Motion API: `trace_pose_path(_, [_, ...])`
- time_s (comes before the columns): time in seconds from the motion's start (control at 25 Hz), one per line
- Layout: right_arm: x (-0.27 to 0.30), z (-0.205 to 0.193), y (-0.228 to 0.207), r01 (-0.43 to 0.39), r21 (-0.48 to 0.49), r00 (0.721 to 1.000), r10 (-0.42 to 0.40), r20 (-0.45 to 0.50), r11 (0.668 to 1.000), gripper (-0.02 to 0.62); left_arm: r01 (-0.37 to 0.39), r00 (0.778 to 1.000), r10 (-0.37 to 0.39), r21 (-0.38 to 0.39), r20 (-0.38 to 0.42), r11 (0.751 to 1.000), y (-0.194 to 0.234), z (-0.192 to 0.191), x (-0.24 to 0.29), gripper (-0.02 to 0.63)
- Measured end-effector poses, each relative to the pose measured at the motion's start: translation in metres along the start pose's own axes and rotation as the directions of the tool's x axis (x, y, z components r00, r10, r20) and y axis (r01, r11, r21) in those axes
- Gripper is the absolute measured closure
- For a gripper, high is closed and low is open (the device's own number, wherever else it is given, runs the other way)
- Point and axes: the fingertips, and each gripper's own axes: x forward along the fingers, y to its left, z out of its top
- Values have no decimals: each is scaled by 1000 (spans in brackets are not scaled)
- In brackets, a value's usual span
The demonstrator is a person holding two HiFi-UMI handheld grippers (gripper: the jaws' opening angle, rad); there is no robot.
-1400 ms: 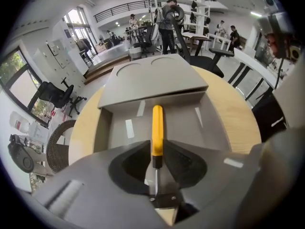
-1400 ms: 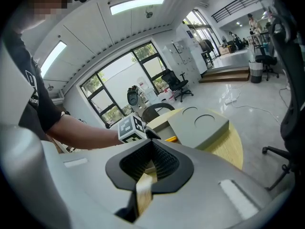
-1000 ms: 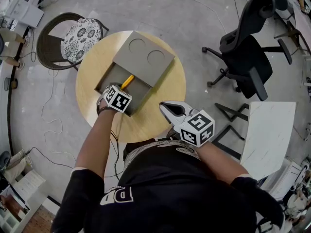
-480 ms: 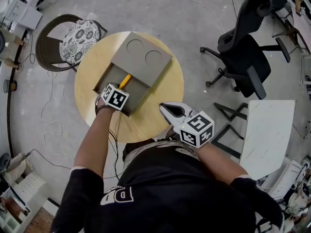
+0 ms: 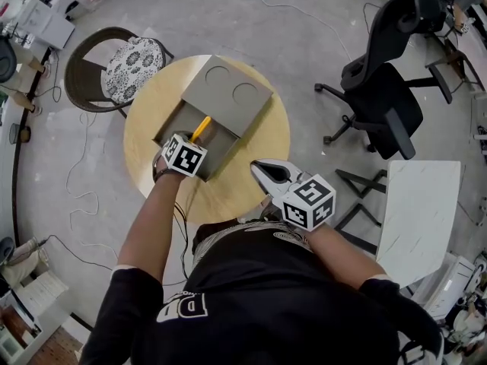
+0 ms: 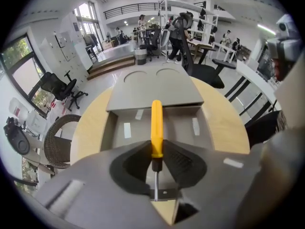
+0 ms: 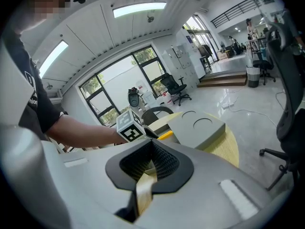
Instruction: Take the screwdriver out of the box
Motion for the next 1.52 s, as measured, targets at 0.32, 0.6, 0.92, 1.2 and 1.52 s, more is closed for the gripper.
trace_pose_path(0.32, [3, 9, 22, -34, -53, 999, 35, 18, 998, 595, -59, 989, 63, -32, 136, 998, 4, 18, -62, 468])
trace_pose_path(0.6, [15, 28, 46, -72, -100, 997, 75, 34, 992, 595, -100, 954, 124, -101, 272, 990, 10, 23, -123, 468])
trace_pose_path(0.92, [20, 44, 63, -86, -164, 993, 98, 68, 983, 595, -76, 904, 160, -219, 397, 973, 8, 9, -178, 468])
trace_pose_path(1.2, [24, 63, 83, -141, -171, 983, 158, 96, 975, 595, 85, 820, 171, -411, 546, 908, 5, -8, -218, 468])
trace_pose_path(1.52, [31, 68, 100, -144, -245, 979, 173, 103, 959, 595, 167, 746, 198, -467, 636, 869, -10, -24, -255, 468])
